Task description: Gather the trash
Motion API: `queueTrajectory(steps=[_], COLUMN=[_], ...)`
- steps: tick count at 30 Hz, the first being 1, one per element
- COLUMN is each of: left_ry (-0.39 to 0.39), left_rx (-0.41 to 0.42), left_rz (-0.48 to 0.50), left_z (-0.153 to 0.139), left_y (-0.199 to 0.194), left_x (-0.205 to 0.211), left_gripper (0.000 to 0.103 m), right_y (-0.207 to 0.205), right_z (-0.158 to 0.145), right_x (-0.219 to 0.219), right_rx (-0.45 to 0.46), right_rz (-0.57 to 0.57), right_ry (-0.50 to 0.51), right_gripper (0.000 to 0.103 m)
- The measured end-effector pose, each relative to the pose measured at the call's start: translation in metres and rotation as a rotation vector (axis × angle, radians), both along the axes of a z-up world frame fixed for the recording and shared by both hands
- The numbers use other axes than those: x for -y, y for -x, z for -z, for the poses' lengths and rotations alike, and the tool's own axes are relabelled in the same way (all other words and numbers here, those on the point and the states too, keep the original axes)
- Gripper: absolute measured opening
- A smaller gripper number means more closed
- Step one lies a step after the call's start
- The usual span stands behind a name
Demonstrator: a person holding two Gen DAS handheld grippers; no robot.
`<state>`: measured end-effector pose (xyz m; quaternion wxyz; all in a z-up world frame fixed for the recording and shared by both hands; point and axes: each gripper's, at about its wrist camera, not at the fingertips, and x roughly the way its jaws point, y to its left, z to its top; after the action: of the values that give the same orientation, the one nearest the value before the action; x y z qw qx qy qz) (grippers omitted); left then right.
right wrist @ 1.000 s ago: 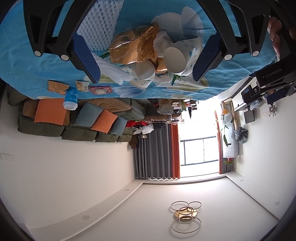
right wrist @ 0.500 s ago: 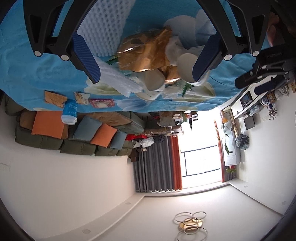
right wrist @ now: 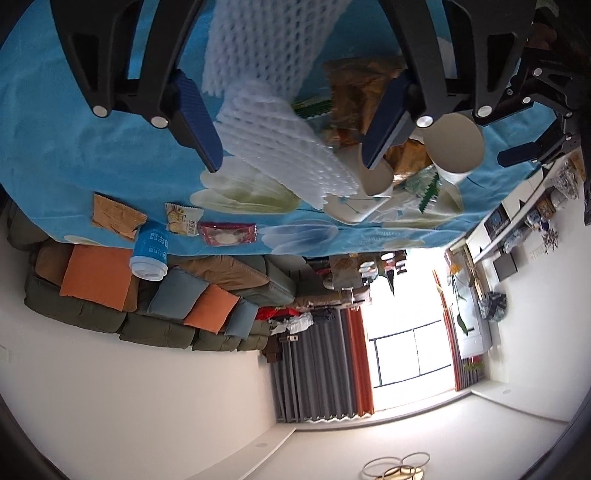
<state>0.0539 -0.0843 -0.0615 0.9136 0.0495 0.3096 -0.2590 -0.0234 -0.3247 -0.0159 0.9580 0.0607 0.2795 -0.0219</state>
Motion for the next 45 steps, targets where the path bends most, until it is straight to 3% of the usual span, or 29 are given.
queueTrajectory(steps=[3,6,8,10,13,21,23,29,30,32,33,41,42,44,45], left_ry=[-0.01,-0.024,-0.03,-0.027,-0.014,0.001,0.014,0.043,0.046,0.065,0.083,0.142,0.131,0.104,0.09], left_rx=[-0.029,-0.038,-0.047,-0.063,-0.065,-0.019,-0.012,0.012,0.015,-0.014,-0.032,-0.046,-0.03,0.003,0.012], left_rz=[0.019,0.02,0.026,0.031,0.03,0.006,0.002,-0.018,-0.021,-0.009,-0.003,-0.011,-0.01,-0.006,-0.01], left_z=[0.002,0.005,0.007,0.01,0.011,0.001,-0.006,-0.021,-0.023,-0.025,-0.025,-0.025,-0.025,-0.027,-0.028], left_y=[-0.005,-0.009,-0.01,-0.012,-0.013,-0.001,0.003,0.011,0.015,0.014,0.013,0.017,0.018,0.017,0.014], left_x=[0.008,0.012,0.013,0.012,0.009,-0.004,-0.01,-0.036,-0.039,-0.05,-0.056,-0.093,-0.092,-0.088,-0.087], left_gripper=[0.097,0.096,0.084,0.076,0.074,0.072,0.065,0.062,0.059,0.014,0.012,0.014,0.018,0.042,0.047], right_y=[-0.006,-0.011,-0.014,-0.018,-0.019,-0.007,-0.004,0.005,0.006,0.007,0.006,-0.014,-0.019,-0.022,-0.025], right_z=[0.003,0.007,0.011,0.014,0.015,-0.003,-0.01,-0.035,-0.04,-0.047,-0.05,-0.046,-0.044,-0.041,-0.038], right_x=[0.007,0.013,0.016,0.018,0.017,0.025,0.025,0.009,0.002,-0.011,-0.021,-0.077,-0.082,-0.086,-0.088], right_rx=[-0.028,-0.056,-0.071,-0.09,-0.096,-0.027,-0.007,0.053,0.065,0.078,0.085,0.061,0.05,0.035,0.025], right_rz=[-0.034,-0.069,-0.093,-0.115,-0.129,-0.123,-0.119,-0.163,-0.184,-0.217,-0.243,-0.359,-0.367,-0.374,-0.376], right_ry=[-0.022,-0.044,-0.065,-0.075,-0.08,-0.1,-0.102,-0.123,-0.13,-0.132,-0.135,-0.152,-0.16,-0.174,-0.181], right_gripper=[0.066,0.053,0.041,0.023,0.015,0.011,0.011,0.011,0.011,0.011,0.011,0.011,0.011,0.011,0.011])
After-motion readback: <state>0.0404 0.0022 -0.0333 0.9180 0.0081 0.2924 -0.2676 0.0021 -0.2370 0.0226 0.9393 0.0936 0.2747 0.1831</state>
